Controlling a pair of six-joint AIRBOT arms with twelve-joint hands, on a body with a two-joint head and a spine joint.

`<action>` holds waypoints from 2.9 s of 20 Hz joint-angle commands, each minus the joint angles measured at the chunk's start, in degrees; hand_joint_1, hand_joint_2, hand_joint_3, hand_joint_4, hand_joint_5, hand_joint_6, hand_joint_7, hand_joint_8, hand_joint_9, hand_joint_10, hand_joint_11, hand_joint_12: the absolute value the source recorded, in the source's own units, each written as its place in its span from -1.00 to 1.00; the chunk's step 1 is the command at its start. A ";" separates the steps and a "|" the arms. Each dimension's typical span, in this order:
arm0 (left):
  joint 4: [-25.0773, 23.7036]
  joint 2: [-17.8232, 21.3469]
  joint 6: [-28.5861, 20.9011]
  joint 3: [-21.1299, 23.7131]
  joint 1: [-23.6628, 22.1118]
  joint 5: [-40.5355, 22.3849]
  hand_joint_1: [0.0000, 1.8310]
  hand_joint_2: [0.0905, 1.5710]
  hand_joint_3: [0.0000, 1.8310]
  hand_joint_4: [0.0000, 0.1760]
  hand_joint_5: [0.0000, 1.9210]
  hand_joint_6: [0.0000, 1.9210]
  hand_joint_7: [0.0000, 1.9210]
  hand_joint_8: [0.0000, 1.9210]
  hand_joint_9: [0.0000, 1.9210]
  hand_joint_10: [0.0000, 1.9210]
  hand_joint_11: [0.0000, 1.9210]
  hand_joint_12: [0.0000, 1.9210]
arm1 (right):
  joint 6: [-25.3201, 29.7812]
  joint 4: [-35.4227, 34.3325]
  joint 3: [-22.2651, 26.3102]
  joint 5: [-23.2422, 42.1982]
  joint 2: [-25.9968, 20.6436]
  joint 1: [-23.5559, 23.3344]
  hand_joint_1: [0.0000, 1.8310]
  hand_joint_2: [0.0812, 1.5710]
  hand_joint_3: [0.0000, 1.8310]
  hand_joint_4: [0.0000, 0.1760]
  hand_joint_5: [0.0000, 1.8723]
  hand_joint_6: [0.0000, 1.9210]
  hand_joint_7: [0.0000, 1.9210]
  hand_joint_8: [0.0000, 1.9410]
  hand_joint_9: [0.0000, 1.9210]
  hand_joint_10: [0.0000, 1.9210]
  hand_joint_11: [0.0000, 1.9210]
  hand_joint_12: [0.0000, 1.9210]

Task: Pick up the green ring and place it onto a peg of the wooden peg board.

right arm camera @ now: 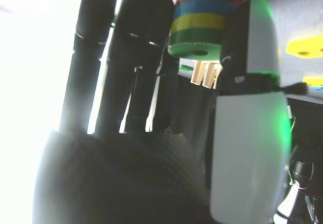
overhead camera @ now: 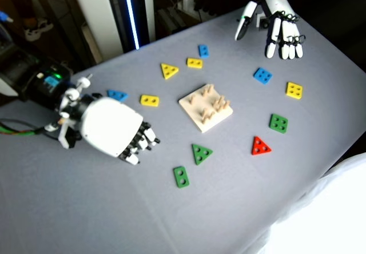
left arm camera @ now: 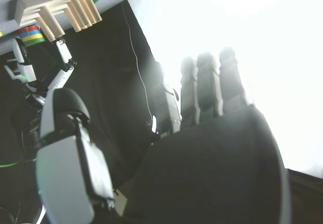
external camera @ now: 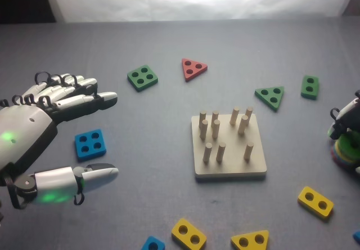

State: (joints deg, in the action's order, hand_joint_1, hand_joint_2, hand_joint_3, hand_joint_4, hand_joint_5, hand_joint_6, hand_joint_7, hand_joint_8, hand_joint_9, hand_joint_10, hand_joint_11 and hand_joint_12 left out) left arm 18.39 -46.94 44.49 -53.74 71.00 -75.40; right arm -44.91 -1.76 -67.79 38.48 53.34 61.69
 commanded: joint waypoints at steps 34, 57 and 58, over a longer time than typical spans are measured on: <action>-1.15 -0.39 -0.92 0.32 -0.24 -7.03 -0.27 0.20 -1.00 0.05 -0.52 -1.00 -0.72 -1.00 -0.80 -1.00 -1.00 -0.74 | 12.15 23.67 -1.57 7.25 8.49 -15.05 0.40 0.32 -1.00 -1.00 0.34 -0.79 0.10 0.17 0.33 0.66 0.36 0.89; -1.50 -0.44 -1.39 0.43 -0.18 -7.30 -0.30 0.21 -1.00 -0.07 -0.48 -1.00 -0.70 -1.00 -0.80 -1.00 -1.00 -0.75 | 12.14 26.21 -2.97 2.30 10.73 -15.65 0.22 0.34 -1.00 -1.00 0.12 -0.11 -0.24 0.57 0.05 1.00 0.22 1.00; -1.48 -0.45 -1.40 0.43 -0.16 -7.30 -0.30 0.21 -1.00 -0.07 -0.48 -1.00 -0.70 -1.00 -0.80 -1.00 -1.00 -0.75 | 12.14 26.35 -2.90 2.30 10.73 -15.67 0.22 0.34 -1.00 -1.00 0.12 -0.11 -0.24 0.57 0.05 1.00 0.22 1.00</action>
State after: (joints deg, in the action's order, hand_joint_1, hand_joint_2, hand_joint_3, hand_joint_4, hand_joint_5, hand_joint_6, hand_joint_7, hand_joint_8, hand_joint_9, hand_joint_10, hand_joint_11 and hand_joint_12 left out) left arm 18.04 -47.00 43.53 -53.52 71.13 -75.44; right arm -32.16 24.53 -70.85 37.93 63.59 46.61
